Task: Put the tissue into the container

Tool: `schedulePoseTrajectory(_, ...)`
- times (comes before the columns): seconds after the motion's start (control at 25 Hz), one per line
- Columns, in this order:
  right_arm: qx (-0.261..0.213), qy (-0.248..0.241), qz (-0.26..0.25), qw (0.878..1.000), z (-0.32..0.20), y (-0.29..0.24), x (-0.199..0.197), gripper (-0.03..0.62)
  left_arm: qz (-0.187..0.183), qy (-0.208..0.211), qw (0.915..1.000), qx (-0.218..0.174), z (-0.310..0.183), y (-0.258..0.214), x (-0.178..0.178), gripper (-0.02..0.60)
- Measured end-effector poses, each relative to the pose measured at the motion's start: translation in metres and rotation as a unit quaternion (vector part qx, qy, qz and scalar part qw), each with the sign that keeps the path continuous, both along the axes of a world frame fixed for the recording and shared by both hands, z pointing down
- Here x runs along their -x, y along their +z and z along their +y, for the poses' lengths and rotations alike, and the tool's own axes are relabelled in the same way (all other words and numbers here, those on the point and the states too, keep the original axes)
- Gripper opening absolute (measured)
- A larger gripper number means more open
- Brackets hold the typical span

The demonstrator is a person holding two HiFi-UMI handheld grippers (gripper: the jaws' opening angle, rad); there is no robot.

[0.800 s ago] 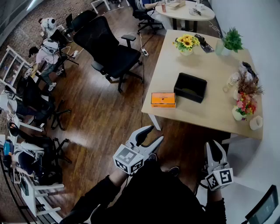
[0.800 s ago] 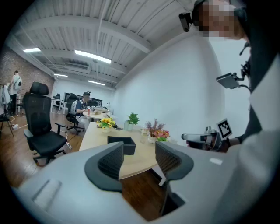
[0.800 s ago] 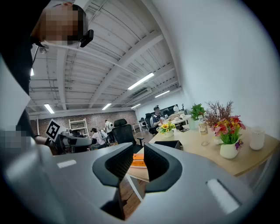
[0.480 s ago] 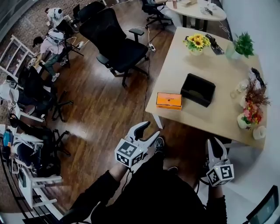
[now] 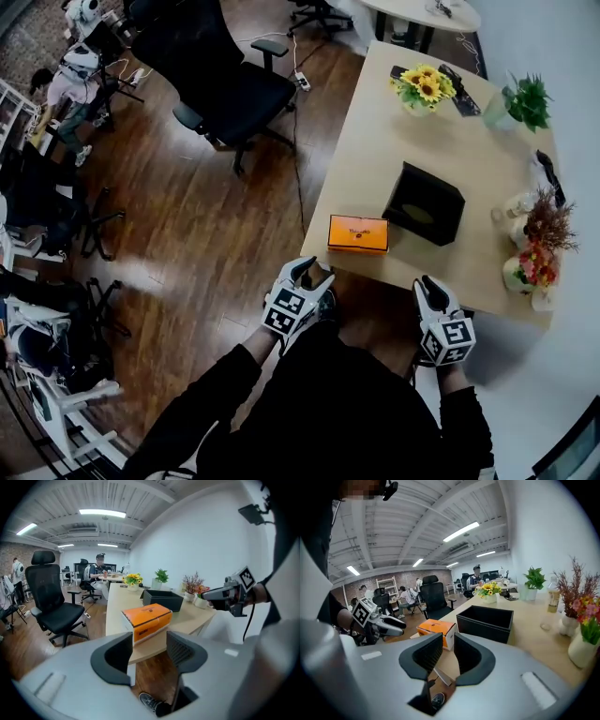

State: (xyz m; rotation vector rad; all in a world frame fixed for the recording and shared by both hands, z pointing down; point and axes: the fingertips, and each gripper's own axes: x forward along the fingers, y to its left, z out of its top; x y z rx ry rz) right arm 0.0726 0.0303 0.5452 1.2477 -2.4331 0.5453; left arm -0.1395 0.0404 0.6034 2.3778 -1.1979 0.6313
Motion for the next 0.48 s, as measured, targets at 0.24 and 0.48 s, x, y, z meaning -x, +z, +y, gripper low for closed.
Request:
schedulePoseTrajectory(0.24,0.094,0.010,-0.047,0.994,-0.043,0.038,0.028,0.098,0.155,-0.058,0.9830,0.080,-0.047,0.006,0.024,0.212)
schedulePoseTrajectory(0.48,0.153,-0.038,-0.044,0.986,-0.076,0.066,0.045,0.166,0.191,-0.009,0.9764,0.101,-0.079,0.016,0.020,0.212)
